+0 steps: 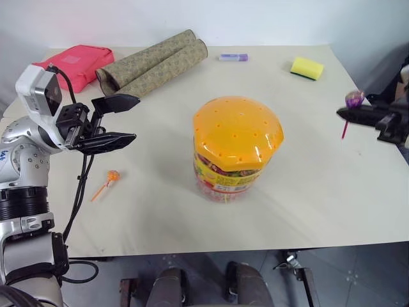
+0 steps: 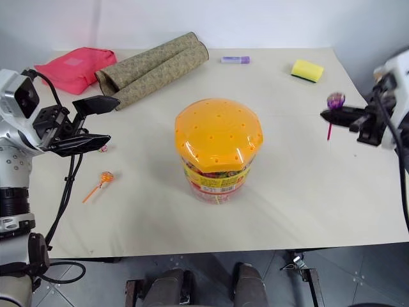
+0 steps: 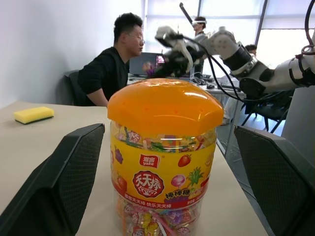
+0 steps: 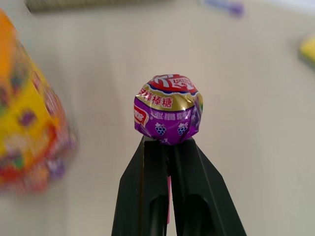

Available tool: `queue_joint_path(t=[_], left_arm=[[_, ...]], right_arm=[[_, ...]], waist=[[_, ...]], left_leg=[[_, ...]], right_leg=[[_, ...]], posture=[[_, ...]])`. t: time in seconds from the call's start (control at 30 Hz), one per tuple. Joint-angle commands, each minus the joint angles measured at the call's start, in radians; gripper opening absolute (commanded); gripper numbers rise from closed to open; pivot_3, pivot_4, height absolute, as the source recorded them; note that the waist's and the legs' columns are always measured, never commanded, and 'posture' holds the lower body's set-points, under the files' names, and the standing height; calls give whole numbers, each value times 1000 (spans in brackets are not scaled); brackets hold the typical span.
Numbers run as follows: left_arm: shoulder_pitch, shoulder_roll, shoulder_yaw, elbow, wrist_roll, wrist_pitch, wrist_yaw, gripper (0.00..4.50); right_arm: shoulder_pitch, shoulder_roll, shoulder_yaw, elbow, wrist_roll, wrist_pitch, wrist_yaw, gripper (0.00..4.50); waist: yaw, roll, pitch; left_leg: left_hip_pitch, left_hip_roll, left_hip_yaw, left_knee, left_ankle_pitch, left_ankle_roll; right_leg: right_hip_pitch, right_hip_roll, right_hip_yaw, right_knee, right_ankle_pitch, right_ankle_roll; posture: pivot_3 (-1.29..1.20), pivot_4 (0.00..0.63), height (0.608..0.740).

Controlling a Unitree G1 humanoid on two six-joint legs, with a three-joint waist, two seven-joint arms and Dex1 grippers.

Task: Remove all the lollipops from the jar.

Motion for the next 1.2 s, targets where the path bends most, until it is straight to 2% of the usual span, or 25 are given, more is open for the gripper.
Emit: queue_joint_path(t=[0.03,0.27,0.67,0.77,1.13,1.2], left_arm=[[-7,21,-13,12,33,-20,-14,4500],[26,50,-16,-1,63,-24,-15,4500],[71,82,-13,-29,85,-39,7,4500],[82,94,-15,-38,99,-29,40,4500],[91,97,-23,-41,173,-30,193,4500],[101,94,-12,-43,154,-37,168,4500]], right_arm=[[122,20,9,-27,-51,-38,-22,22],[165,81,101,56,-132,-124,-49,22],[99,122,224,281,-257,-249,-39,22],[93,122,221,286,-257,-251,-23,767],[160,98,112,174,-222,-203,-14,4476],[191,81,51,108,-187,-205,22,4476]], waist=[[1,0,0],[-2,0,0],[1,0,0],[-1,0,0],[4,0,0],[3,0,0]], left_leg=[[0,0,0,0,0,0],[0,0,1,1,0,0],[0,0,2,1,0,0],[0,0,2,1,0,0],[0,0,2,1,0,0],[0,0,2,1,0,0]], right_leg=[[0,0,0,0,0,0],[-1,0,2,1,0,0],[-1,0,2,1,0,0],[-2,0,2,1,0,0],[-1,0,2,1,0,0],[-2,0,2,1,0,0]], posture=[[0,150,740],[0,150,740],[0,150,740],[0,150,740],[0,150,740],[0,150,740]])
